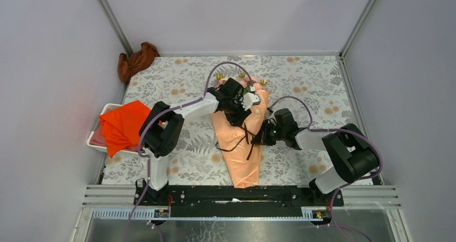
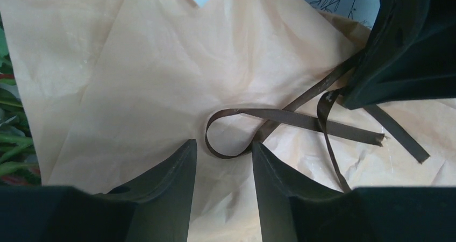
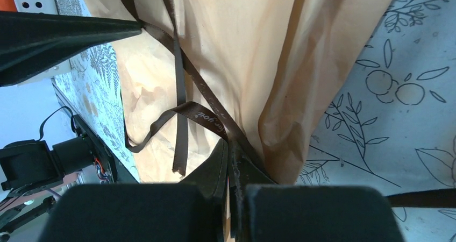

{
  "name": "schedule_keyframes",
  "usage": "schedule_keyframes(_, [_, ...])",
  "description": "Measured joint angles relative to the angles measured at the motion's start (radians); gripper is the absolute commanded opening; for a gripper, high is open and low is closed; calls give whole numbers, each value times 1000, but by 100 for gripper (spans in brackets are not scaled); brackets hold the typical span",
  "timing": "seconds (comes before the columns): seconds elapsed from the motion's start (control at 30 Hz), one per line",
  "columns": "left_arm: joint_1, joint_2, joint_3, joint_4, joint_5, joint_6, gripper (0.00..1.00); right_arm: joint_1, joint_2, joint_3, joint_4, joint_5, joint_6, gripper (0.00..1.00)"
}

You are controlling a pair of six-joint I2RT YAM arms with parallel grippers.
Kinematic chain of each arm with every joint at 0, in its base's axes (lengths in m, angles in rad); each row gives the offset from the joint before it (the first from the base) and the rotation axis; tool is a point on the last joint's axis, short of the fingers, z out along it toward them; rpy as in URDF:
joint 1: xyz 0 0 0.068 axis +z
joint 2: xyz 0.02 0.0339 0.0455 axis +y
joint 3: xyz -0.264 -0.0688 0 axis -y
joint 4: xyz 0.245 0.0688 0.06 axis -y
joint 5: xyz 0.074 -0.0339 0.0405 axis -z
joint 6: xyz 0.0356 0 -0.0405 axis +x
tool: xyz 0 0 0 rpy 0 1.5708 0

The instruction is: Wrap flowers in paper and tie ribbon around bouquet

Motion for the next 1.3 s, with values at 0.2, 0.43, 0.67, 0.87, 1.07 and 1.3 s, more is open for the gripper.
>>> schedule_keyframes(0.2, [-30, 26, 0, 24, -42, -18, 28, 0, 0, 0, -2, 1, -7, 0])
schedule_keyframes(0.43, [-38, 35, 0, 20, -66, -19, 0, 0, 0, 1, -8, 2, -8, 0])
schedule_keyframes(0.67, [-16, -57, 0, -21, -39, -48, 0, -5, 2, 12, -19, 7, -14, 0])
schedule_keyframes(0.87, [41, -301, 3, -64, 37, -60, 0, -10, 19, 22, -22, 5, -17, 0])
schedule_keyframes(1.07, [40, -431, 15, -198, 222, -43, 0, -21, 59, 58, -23, -5, -18, 0])
schedule_keyframes(1.3, [-30, -426, -235, -321, 265, 31, 0, -35, 60, 105, -40, -4, -34, 0])
